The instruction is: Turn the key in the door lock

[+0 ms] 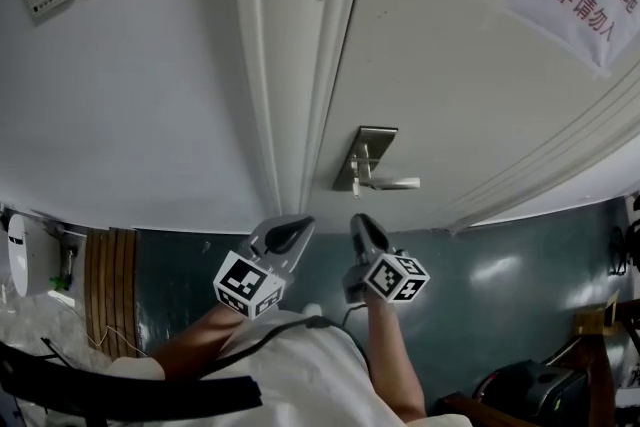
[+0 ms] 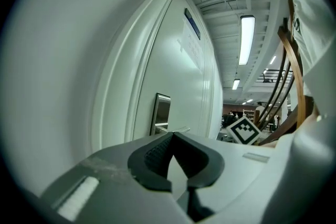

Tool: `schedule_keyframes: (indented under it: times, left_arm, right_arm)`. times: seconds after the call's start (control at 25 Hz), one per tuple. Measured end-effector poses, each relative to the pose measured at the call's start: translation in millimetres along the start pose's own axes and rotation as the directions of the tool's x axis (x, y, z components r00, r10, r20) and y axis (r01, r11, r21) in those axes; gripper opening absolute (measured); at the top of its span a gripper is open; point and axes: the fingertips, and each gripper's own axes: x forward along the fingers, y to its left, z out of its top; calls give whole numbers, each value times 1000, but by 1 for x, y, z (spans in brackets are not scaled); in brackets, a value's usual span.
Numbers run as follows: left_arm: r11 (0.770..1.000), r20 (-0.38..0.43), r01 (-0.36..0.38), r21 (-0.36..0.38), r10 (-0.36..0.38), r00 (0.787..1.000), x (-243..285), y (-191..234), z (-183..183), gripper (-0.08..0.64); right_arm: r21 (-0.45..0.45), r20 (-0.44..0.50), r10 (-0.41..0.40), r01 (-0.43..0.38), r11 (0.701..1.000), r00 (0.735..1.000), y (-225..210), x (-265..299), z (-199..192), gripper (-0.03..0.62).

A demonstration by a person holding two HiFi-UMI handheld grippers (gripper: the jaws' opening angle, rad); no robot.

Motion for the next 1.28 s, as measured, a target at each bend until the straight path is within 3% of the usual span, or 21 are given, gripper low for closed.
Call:
schedule_keyframes:
  times: [0.12, 0.24, 0.36, 0.52, 0.68, 1.0, 1.12, 1.28]
  left_arm:
    - [999, -6, -39, 2, 39, 999, -2, 5, -1, 5]
    - [996, -10, -88, 3, 88, 996, -9, 13, -2, 5]
    - [991, -12, -134, 6, 134, 991, -16, 19, -3, 5]
    - [984, -12, -179, 9, 179, 984, -24, 24, -3, 5]
    - [979, -14, -205, 8, 205, 979, -28, 24, -5, 5]
    - [975, -10, -223, 11, 224, 975, -31, 22, -4, 5]
    - [975, -12, -222, 13, 222, 975, -32, 20, -5, 5]
    - [976, -8, -218, 16, 219, 976, -34, 19, -4, 5]
  right_arm:
    - [159, 13, 77, -78, 984, 997, -9, 18, 0, 107]
    - [301, 46, 126, -134, 944, 991, -18, 33, 0, 190]
    - [406, 101, 153, -181, 896, 983, -31, 42, 2, 202]
    - [457, 132, 207, -245, 855, 969, -41, 54, 7, 202]
    - [545, 145, 211, -256, 799, 967, -51, 59, 2, 202]
    - [611, 185, 242, -304, 731, 953, -57, 60, 4, 157]
    - [607, 177, 246, -302, 735, 953, -60, 61, 5, 74]
    - [603, 165, 234, -286, 745, 958, -62, 61, 5, 58]
